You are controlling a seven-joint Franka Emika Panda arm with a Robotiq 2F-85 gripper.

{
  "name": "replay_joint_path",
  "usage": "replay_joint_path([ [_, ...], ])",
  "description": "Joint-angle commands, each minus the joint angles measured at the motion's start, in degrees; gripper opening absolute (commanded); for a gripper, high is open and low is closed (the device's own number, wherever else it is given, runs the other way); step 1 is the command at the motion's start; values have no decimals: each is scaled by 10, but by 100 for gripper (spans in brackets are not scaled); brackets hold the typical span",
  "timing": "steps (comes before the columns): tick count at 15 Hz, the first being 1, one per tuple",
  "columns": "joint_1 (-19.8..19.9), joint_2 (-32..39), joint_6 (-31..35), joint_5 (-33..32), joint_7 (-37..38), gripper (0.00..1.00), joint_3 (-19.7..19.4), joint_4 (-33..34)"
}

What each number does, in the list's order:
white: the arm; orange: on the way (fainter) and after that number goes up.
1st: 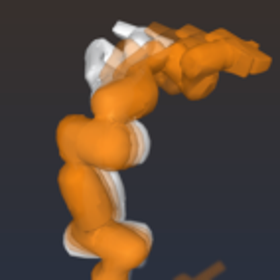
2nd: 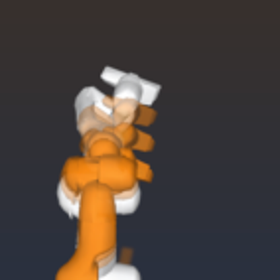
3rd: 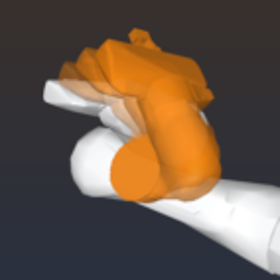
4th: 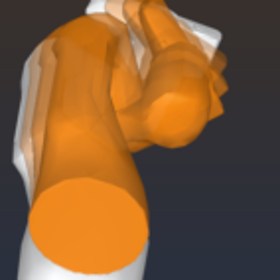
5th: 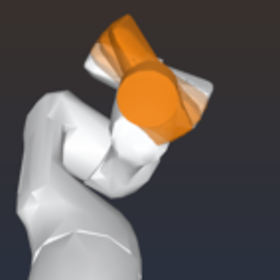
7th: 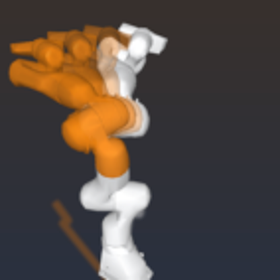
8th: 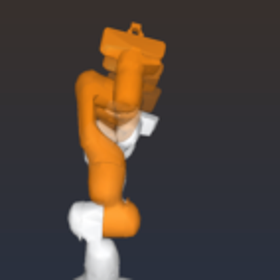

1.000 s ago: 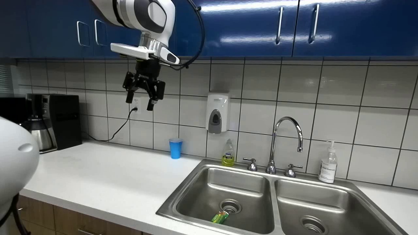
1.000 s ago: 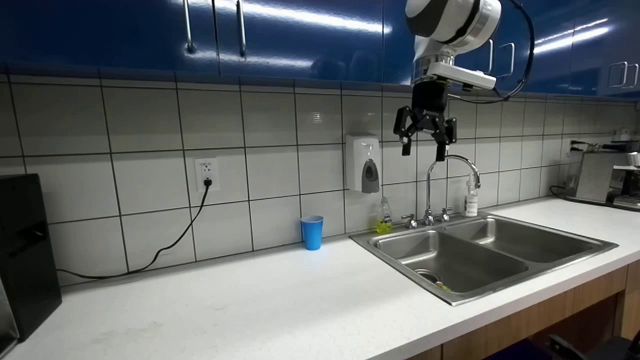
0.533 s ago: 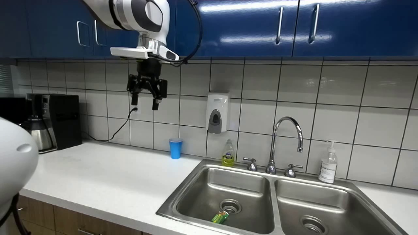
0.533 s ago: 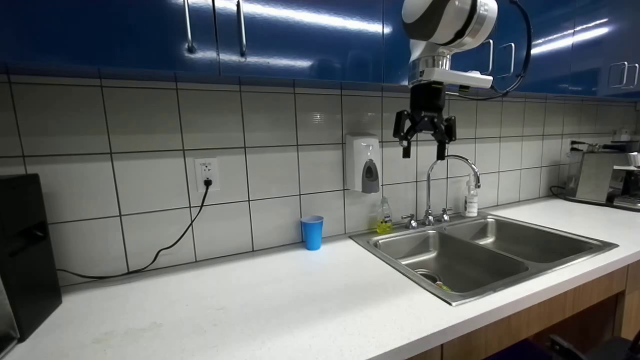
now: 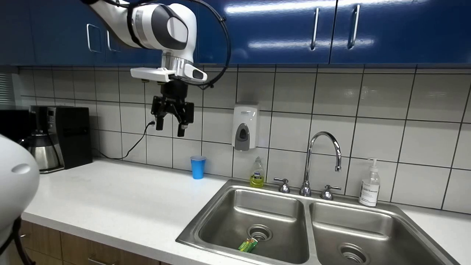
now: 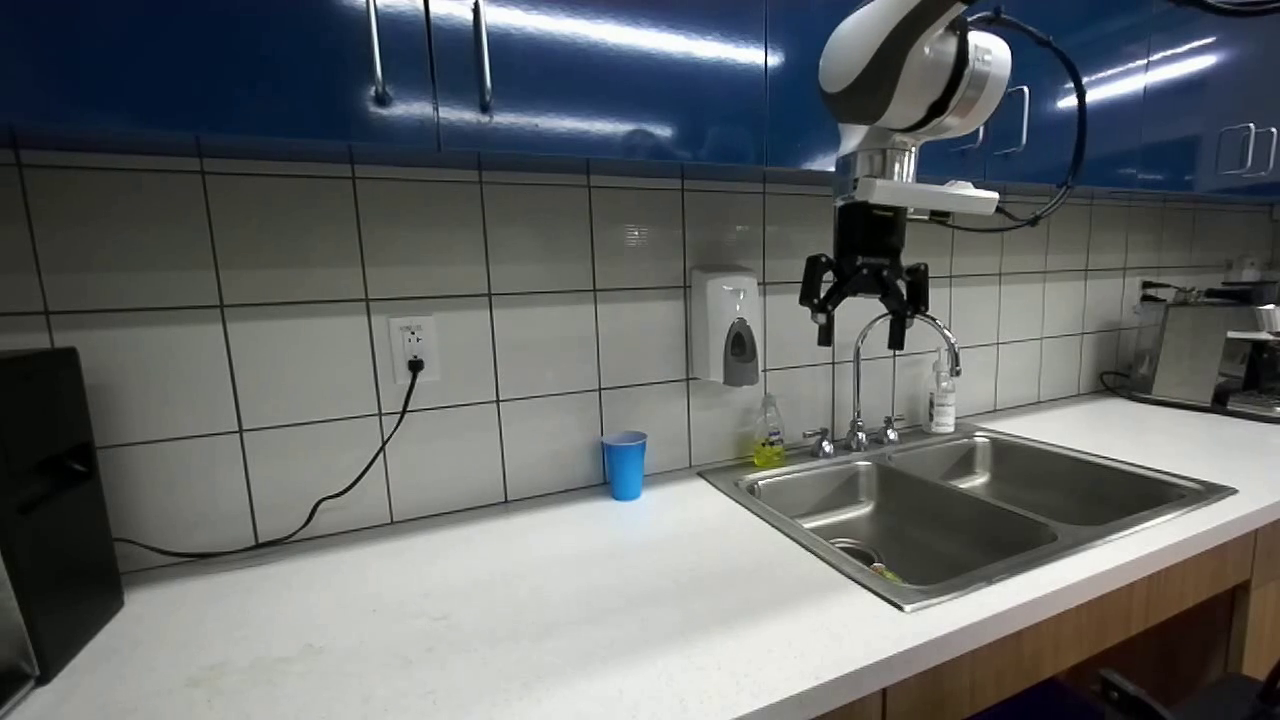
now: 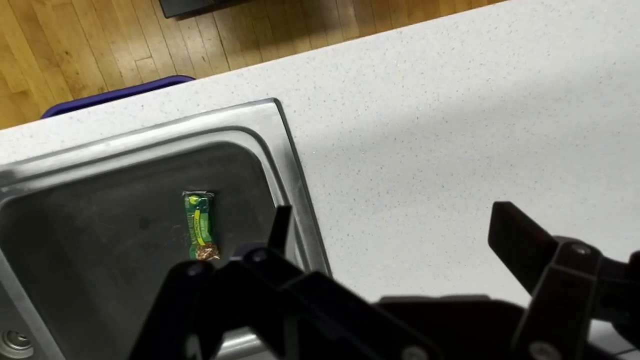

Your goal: Remove the chocolate bar from the sink

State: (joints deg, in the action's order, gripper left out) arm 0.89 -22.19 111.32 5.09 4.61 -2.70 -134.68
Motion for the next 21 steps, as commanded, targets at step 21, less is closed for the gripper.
replay_joint_path([
  [21,88,274,122,83,-142,100,-116,78],
])
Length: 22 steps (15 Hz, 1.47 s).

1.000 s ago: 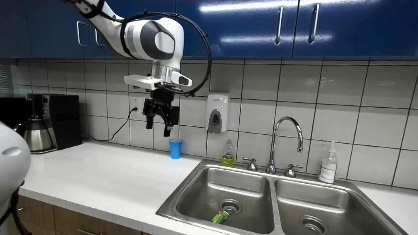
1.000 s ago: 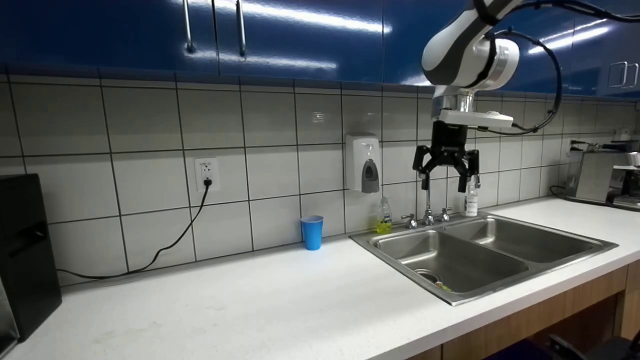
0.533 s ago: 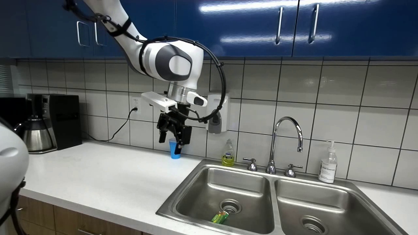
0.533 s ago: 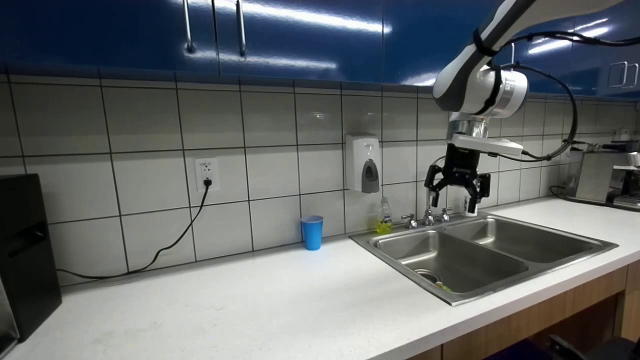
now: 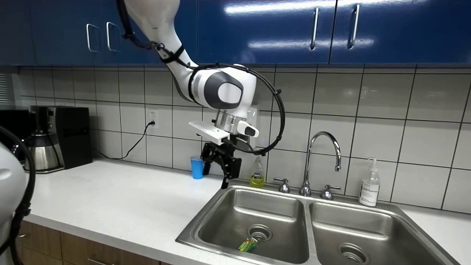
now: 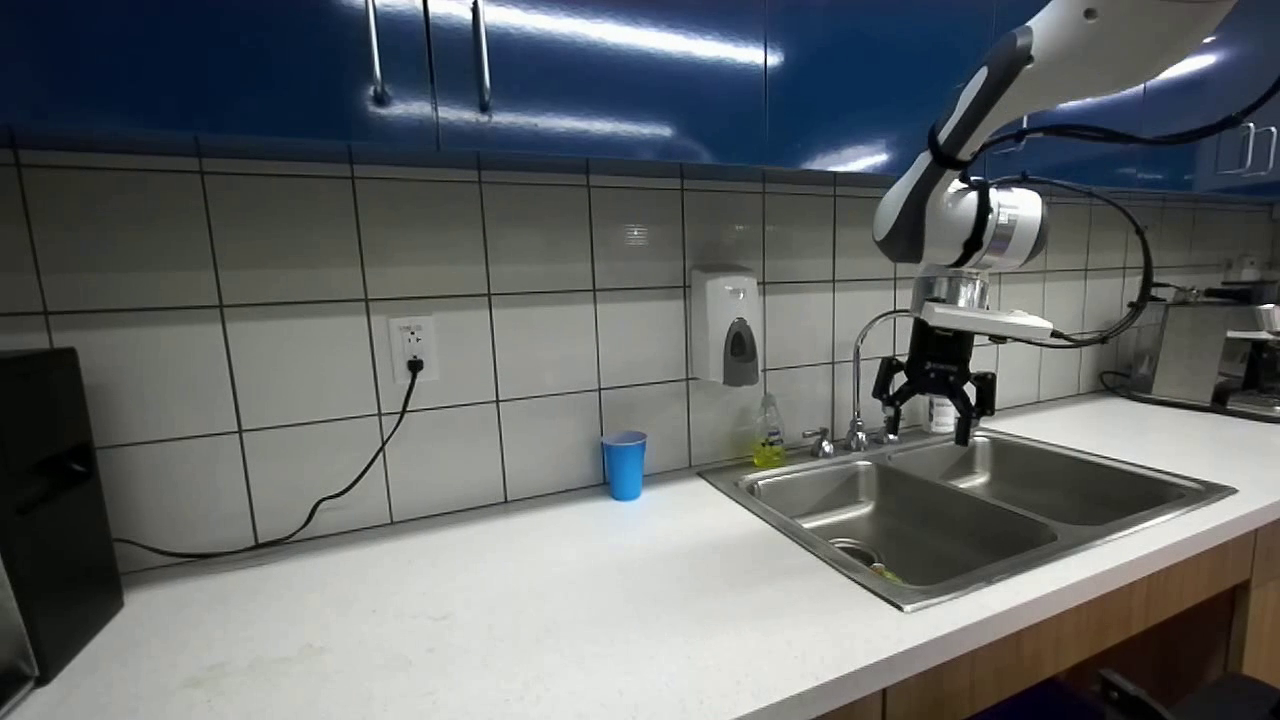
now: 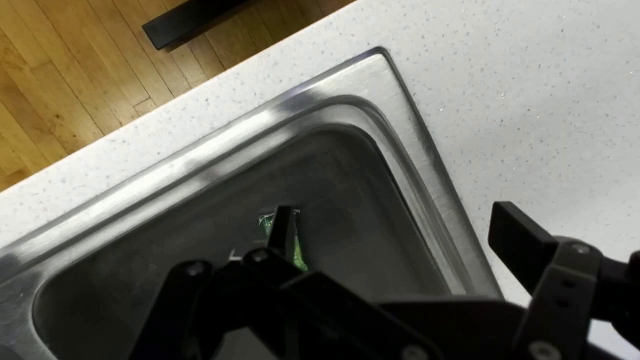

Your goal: Remove the chocolate bar from the sink

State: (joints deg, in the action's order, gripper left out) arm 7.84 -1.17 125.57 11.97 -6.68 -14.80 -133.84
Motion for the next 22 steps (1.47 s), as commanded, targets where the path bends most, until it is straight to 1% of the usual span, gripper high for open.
replay_joint_path([
  [1,23,88,-25,18,-37,100,7,94],
  [7,53,206,-33,32,-61,100,26,214],
  [12,77,284,-44,15,-59,100,40,285],
  [13,84,283,-53,21,-71,100,48,290],
  [14,73,266,-17,9,-43,100,42,252],
  [18,81,283,-29,10,-53,100,49,275],
  [21,81,283,-31,10,-53,100,50,277],
  [22,78,279,-15,14,-51,100,53,266],
])
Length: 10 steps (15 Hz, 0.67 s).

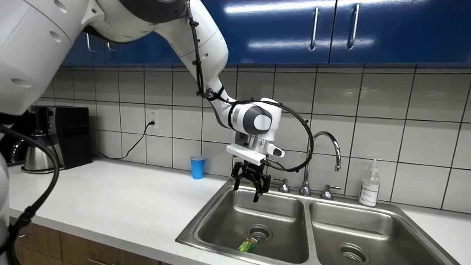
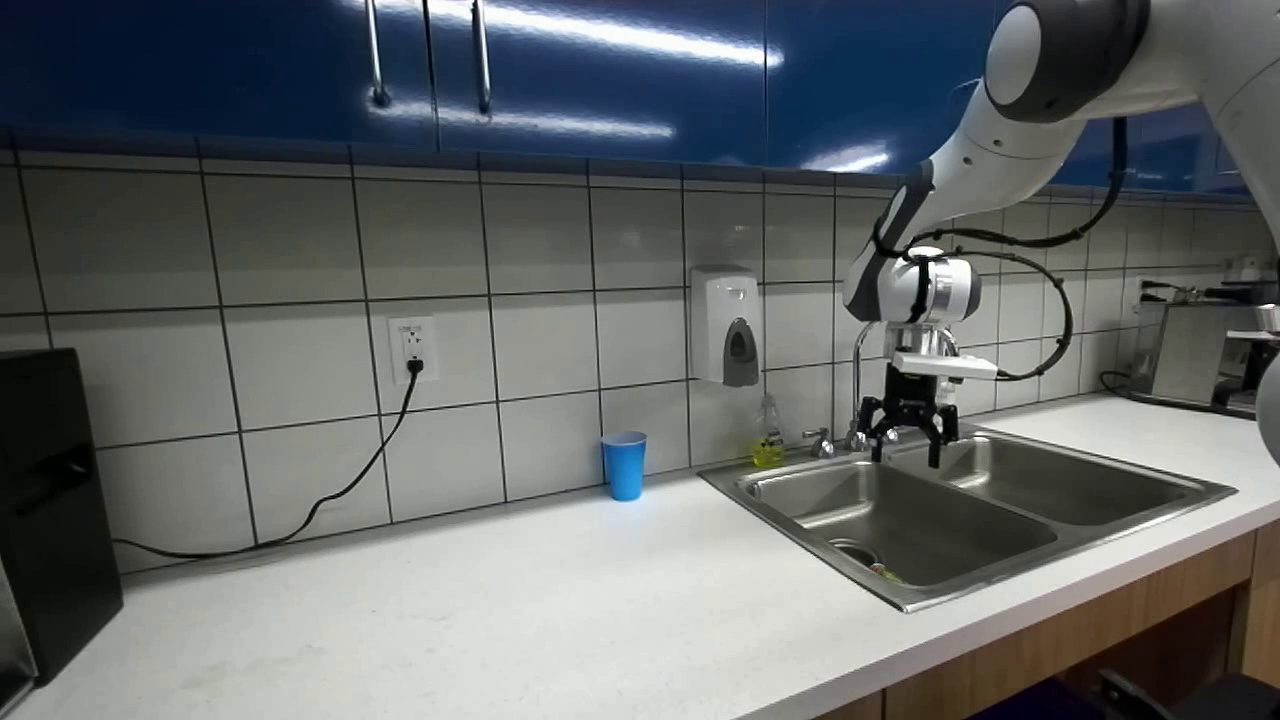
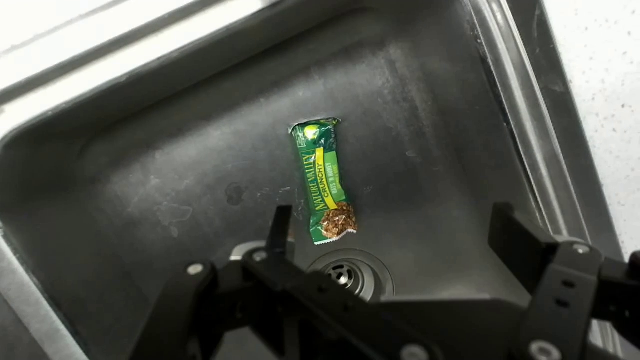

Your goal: Remove the chocolate bar from the sink

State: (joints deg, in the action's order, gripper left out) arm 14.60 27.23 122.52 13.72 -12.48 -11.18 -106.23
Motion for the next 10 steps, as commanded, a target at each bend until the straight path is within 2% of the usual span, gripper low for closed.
replay_joint_path([
  [1,5,-11,30,-1,17,100,18,-23],
  [5,-14,-9,69,-20,46,100,21,-46],
  [10,-22,11,82,-45,69,100,18,-51],
])
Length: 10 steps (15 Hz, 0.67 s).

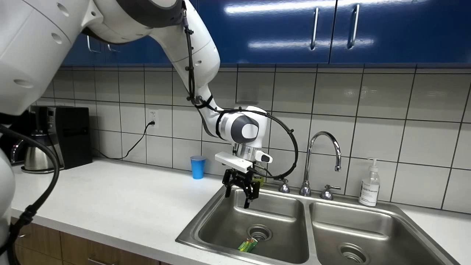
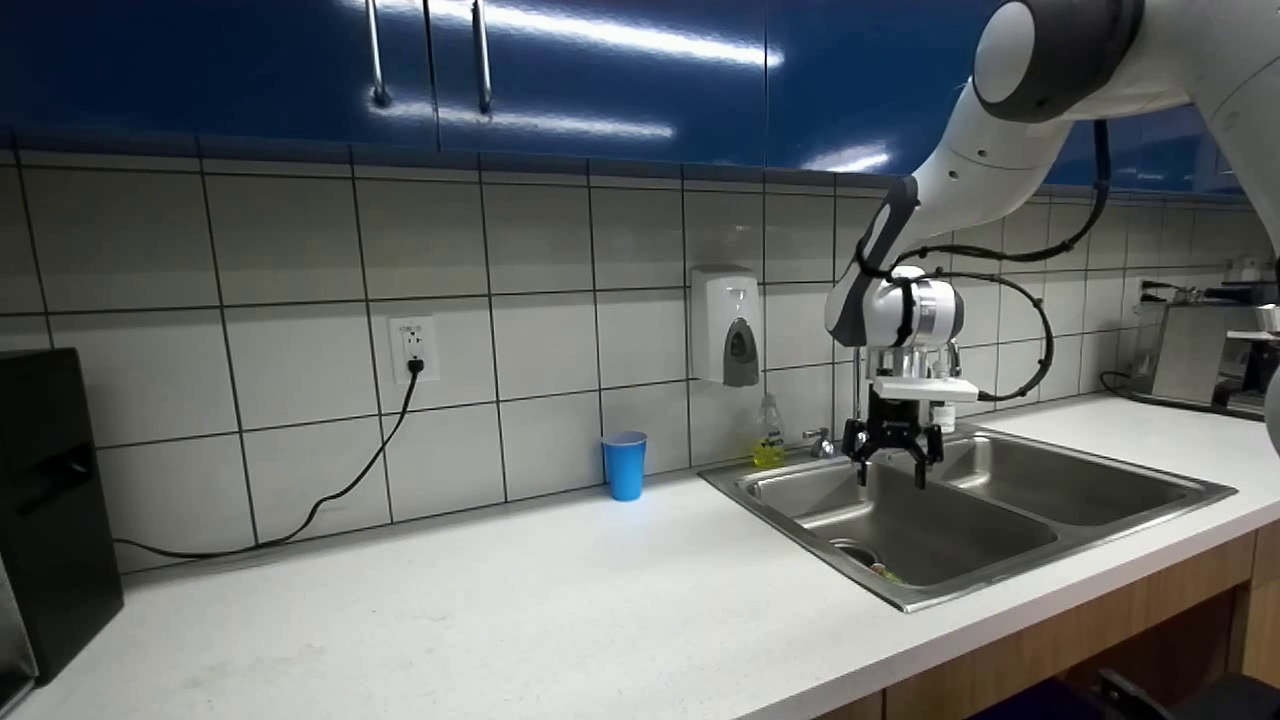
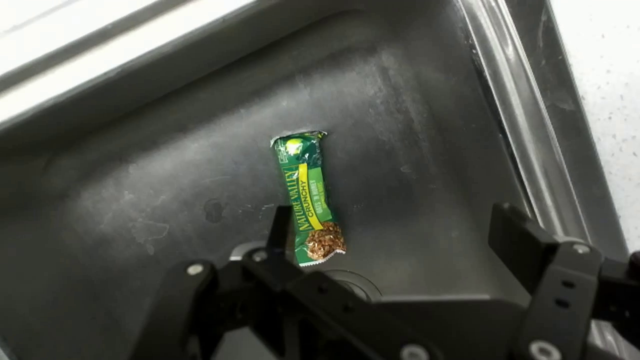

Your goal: Remove the chocolate bar from the sink

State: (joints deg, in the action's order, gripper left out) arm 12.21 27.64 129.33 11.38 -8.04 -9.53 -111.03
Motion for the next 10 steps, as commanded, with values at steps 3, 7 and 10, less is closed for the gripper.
replay_joint_path([
  [3,11,23,27,-21,27,100,-1,1],
  [7,32,60,36,-16,18,100,-4,18],
  [10,47,93,38,-15,16,100,-4,41],
])
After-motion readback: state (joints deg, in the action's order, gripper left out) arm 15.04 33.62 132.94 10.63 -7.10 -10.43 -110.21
